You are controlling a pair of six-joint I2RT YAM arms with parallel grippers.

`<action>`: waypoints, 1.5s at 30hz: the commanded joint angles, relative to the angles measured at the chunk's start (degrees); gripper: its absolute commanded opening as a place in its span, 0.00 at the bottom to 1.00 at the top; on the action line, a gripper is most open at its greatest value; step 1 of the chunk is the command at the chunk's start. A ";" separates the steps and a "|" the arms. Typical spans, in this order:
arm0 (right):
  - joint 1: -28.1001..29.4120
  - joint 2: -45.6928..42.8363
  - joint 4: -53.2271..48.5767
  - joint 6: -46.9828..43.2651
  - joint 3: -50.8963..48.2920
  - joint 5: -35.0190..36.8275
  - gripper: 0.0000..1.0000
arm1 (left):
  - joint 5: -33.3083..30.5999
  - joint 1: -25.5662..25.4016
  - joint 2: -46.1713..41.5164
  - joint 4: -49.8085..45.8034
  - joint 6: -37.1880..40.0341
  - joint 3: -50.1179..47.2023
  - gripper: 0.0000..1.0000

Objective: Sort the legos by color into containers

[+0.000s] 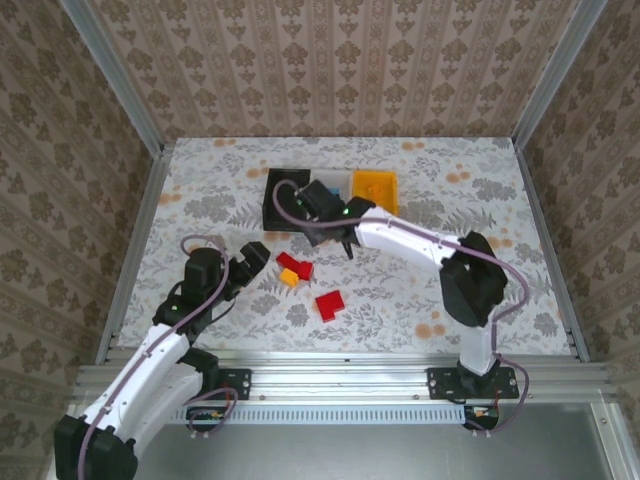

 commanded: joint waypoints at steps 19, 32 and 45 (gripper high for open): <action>12.90 5.56 3.45 5.12 -5.37 -12.03 0.66 | -2.93 7.70 -10.55 -5.53 -2.09 -7.97 0.98; 11.51 13.68 1.73 0.91 1.99 -6.42 0.61 | 1.58 11.50 -10.85 -6.97 -2.60 -7.77 0.99; 10.37 18.35 1.72 -0.06 5.89 -6.98 0.61 | 2.74 11.60 -8.88 -5.65 -2.86 -7.51 0.99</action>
